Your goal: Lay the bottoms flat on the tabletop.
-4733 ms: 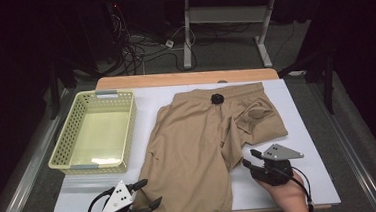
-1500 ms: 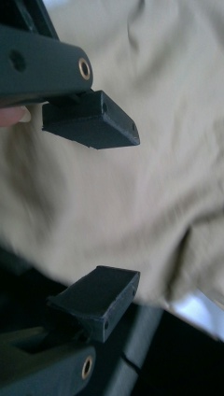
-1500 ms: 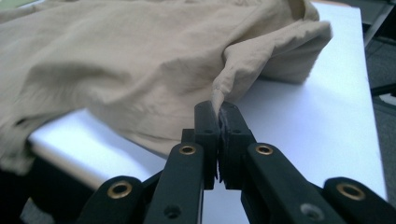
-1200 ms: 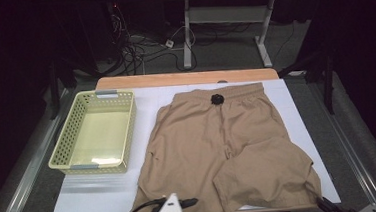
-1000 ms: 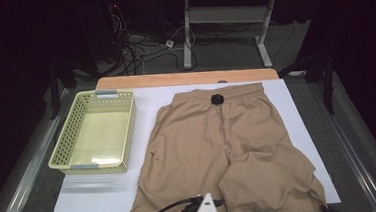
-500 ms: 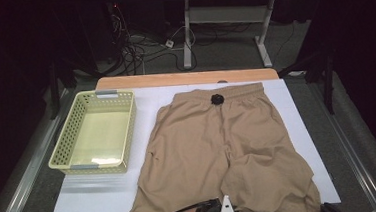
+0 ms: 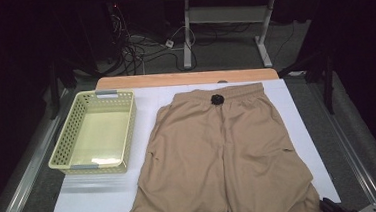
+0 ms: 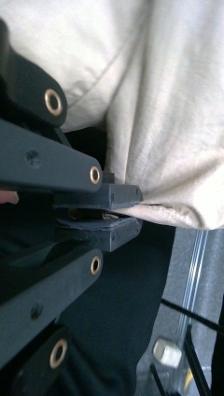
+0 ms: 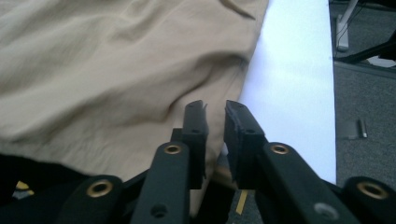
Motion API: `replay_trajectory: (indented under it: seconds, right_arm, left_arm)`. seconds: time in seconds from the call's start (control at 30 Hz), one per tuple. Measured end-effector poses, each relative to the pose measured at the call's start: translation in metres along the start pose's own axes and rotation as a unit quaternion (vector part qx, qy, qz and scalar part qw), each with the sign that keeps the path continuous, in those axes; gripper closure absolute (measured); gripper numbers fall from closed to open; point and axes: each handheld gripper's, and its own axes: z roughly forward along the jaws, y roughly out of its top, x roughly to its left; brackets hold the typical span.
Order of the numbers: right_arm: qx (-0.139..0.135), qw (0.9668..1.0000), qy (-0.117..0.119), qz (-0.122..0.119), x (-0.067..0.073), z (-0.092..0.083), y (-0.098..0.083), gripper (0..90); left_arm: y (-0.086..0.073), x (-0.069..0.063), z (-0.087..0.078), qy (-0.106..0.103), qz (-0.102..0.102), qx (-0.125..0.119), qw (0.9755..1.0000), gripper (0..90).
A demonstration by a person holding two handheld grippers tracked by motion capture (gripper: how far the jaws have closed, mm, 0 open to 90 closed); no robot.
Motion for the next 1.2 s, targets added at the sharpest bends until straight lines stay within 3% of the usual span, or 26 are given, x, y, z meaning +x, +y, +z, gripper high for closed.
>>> replay_trajectory:
  seconds: [0.13, 0.23, 0.3, 0.33, 0.37, 0.4, 0.47, 0.67, 0.83, 0.97, 1.07, 1.1, 1.2]
  right_arm:
    - [0.0, 0.9999, 0.0, 0.013, -0.003, 0.015, 0.008, 70.5]
    - [0.017, 0.9994, 0.005, 0.03, -0.006, 0.027, 0.007, 65.5]
    - [0.032, 0.9991, 0.005, 0.029, -0.006, 0.033, 0.004, 67.3]
    - [0.028, 0.9993, 0.0, 0.026, -0.007, 0.032, 0.003, 71.6]
    - [0.033, 0.9991, 0.003, 0.025, -0.009, 0.031, 0.003, 85.0]
    - [0.034, 0.9991, 0.002, 0.023, -0.009, 0.029, 0.003, 88.3]
    - [0.031, 0.9993, -0.006, 0.022, -0.01, 0.025, 0.003, 89.5]
    - [-0.012, 0.9991, -0.041, -0.008, -0.007, -0.011, 0.007, 89.7]
    - [0.018, 0.9989, -0.039, 0.017, -0.016, -0.009, -0.01, 87.7]
    - [0.01, 0.999, -0.035, 0.027, -0.018, -0.009, -0.008, 81.4]
    - [0.002, 0.9991, -0.034, 0.025, -0.015, -0.01, -0.006, 80.3]
    - [0.001, 0.9991, -0.035, 0.025, -0.015, -0.01, -0.005, 80.2]
    - [0.003, 0.999, -0.034, 0.027, -0.015, -0.008, -0.005, 80.2]
  left_arm:
    - [-0.003, 0.001, 0.004, -0.008, -0.002, 0.006, 0.9999, 77.0]
    - [-0.003, 0.0, 0.006, -0.011, -0.004, 0.004, 0.9999, 71.9]
    - [-0.004, 0.0, 0.006, -0.011, -0.005, 0.003, 0.9999, 71.8]
    - [-0.004, 0.001, 0.006, -0.012, -0.007, 0.004, 0.9999, 71.0]
    - [-0.004, 0.001, 0.006, -0.01, -0.005, 0.006, 0.9999, 70.2]
    - [-0.005, 0.001, 0.005, -0.009, -0.004, 0.007, 0.9999, 70.2]
    - [-0.005, 0.001, 0.005, -0.006, -0.003, 0.007, 1.0, 70.2]
    - [-0.004, 0.0, 0.004, -0.004, -0.003, 0.008, 1.0, 70.1]
    - [-0.002, 0.0, 0.002, -0.004, -0.009, 0.002, 0.9999, 62.8]
    - [0.003, 0.002, -0.005, 0.013, -0.006, -0.022, 0.9997, 56.0]
    - [0.019, 0.009, -0.012, 0.044, 0.008, -0.04, 0.9982, 52.9]
    - [0.03, 0.015, -0.015, 0.074, 0.023, -0.047, 0.9959, 52.8]
    - [0.044, 0.028, -0.015, 0.101, 0.008, -0.054, 0.9934, 53.0]
